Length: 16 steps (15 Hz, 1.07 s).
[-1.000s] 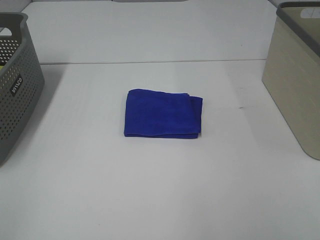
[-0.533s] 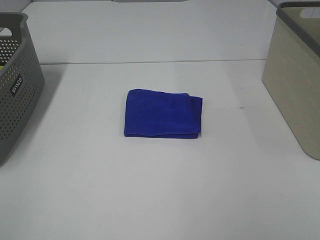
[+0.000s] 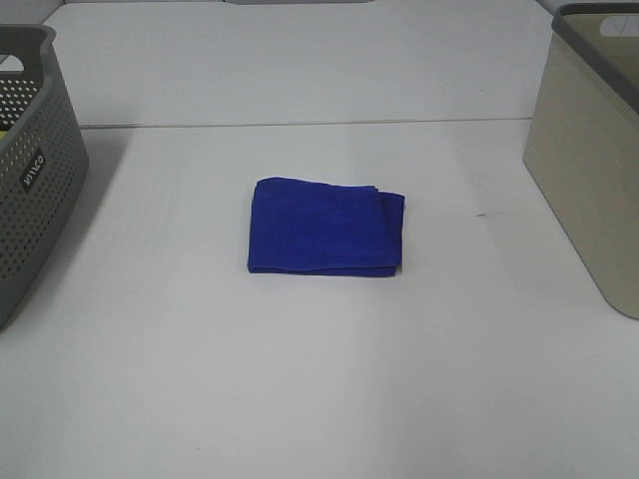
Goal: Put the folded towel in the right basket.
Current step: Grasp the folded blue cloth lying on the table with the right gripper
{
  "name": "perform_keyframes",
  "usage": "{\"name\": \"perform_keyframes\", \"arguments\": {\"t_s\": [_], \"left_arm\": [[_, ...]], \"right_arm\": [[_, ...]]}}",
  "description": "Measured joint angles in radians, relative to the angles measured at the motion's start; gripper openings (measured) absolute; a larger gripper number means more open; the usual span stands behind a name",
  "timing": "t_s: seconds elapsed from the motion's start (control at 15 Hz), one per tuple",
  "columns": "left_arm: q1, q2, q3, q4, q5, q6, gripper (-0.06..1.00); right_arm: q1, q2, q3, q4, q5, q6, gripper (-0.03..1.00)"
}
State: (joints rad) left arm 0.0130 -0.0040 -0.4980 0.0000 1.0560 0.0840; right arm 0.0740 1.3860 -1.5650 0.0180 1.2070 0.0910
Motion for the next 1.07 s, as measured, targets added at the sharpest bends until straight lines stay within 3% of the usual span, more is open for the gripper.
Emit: {"name": "perform_keyframes", "arguments": {"t_s": [0.27,0.67,0.87,1.07], "left_arm": [[0.0,0.0,0.0,0.0,0.0,0.0,0.99],[0.0,0.0,0.0,0.009,0.0,0.0,0.99],[0.0,0.0,0.0,0.009,0.0,0.0,0.99],[0.0,0.0,0.0,0.009,0.0,0.0,0.99]], "right_arm": [[0.019,0.182,-0.04,0.141,0.001,0.003,0.98],[0.116,0.594,-0.04,0.469,-0.198,-0.064,0.98],[0.116,0.727,-0.04,0.481,-0.279,-0.091,0.98],[0.116,0.836,-0.076,0.513,-0.302,-0.133,0.98]]}}
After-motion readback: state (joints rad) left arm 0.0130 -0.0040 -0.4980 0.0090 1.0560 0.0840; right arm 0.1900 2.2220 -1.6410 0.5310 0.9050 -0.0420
